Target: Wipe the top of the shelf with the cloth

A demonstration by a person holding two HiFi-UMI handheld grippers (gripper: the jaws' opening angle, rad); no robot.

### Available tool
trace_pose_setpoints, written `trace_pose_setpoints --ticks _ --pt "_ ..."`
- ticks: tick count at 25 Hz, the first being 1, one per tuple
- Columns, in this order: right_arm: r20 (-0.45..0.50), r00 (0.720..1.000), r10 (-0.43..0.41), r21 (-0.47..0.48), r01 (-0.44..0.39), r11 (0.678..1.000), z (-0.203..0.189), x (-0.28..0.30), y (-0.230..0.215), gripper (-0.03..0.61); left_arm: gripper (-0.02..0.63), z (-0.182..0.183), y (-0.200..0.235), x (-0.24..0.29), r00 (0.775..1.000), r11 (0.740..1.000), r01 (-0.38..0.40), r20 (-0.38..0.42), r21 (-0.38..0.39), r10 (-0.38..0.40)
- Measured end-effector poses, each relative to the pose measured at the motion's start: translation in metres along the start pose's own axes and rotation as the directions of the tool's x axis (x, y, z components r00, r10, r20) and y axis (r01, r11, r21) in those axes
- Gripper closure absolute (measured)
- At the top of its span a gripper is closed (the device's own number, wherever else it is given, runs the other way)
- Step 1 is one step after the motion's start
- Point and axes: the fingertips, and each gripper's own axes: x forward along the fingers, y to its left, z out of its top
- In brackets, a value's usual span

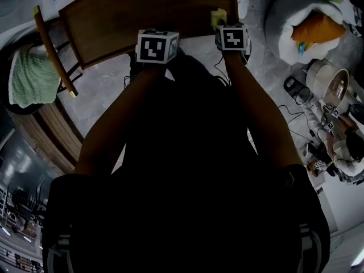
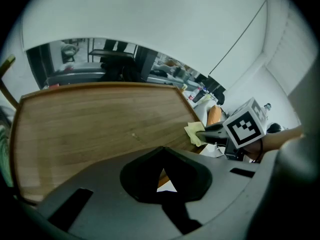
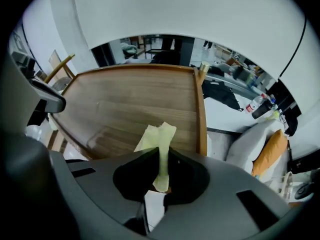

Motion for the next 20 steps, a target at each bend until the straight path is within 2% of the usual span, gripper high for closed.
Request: trace_pose_setpoints --ticks 8,13,15,17,20 --pt "-0.036 0.992 -0.118 -0.009 0.118 0.993 -0.003 0.001 -0.004 0.535 0.603 -0.014 0.041 -0.036 1.0 0.999 -0.007 0.03 -0.046 0.008" --pt "-0.055 0.984 -0.169 0.044 0.171 0.984 -0.002 -0.001 -0.013 0.535 0.603 -0.012 0.073 -0.078 0.996 0.997 0.011 0.087 -0.082 -0.004" --pt "0.029 0.99 -0.137 0.079 0.135 0.988 0.017 -0.012 0.001 0.535 0.603 -0.01 0.092 -0.101 0.993 0.997 0.014 0.118 -0.076 -0.004" --pt "0.15 0.986 -0.071 0.066 0.062 0.996 0.049 -0.029 0.039 0.535 0.603 -0.01 0.112 -0.125 0.987 0.998 0.028 0.157 -0.062 -0.018" --pt "0.305 0.946 0.107 -0.005 -0.111 0.994 0.098 -0.055 0.133 0.535 0.603 -0.009 0.142 -0.166 0.973 0.996 0.07 0.226 -0.063 -0.054"
